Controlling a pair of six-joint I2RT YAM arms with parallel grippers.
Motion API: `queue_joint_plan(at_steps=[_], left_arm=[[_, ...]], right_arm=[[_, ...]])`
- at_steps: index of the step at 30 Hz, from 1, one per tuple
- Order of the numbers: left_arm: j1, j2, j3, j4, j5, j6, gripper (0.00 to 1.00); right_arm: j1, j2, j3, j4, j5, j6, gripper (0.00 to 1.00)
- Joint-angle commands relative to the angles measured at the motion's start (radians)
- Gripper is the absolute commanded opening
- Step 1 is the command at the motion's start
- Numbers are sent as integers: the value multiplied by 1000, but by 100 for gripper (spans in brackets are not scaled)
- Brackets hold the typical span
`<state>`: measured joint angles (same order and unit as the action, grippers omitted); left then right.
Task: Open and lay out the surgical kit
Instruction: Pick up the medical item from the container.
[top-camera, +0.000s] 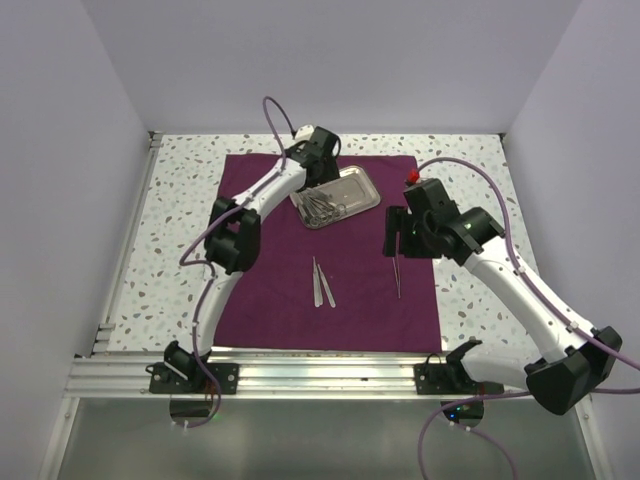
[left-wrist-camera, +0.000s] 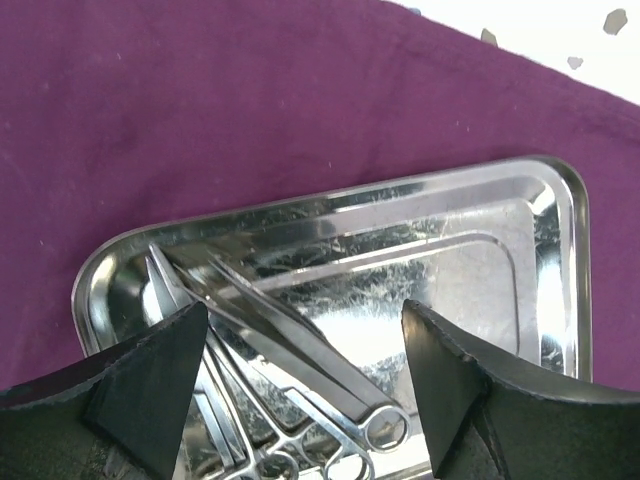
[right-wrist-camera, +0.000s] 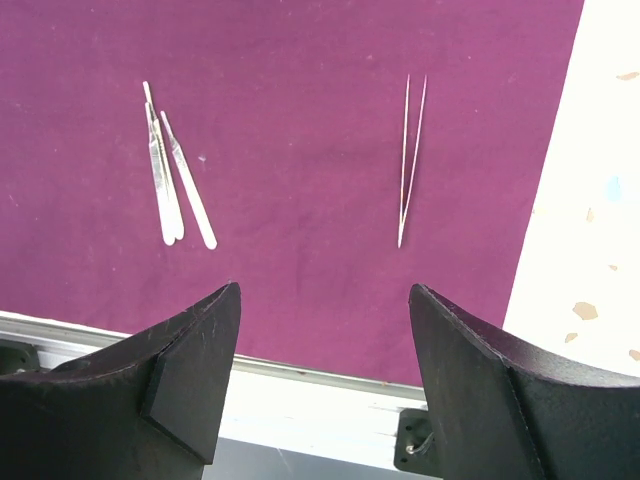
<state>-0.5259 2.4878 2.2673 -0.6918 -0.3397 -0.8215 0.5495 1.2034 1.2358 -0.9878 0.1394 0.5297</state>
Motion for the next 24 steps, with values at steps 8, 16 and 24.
queue_joint_plan(at_steps=[8, 16, 24], left_arm=[[-40, 39, 14, -66, -56, -77, 80], [-36, 95, 47, -12, -50, -74, 68], [-26, 54, 49, 109, -19, -25, 0]], right_arm=[[-2, -28, 14, -48, 23, -42, 72], [-2, -41, 27, -93, 51, -54, 72], [-2, -53, 31, -124, 78, -63, 72]])
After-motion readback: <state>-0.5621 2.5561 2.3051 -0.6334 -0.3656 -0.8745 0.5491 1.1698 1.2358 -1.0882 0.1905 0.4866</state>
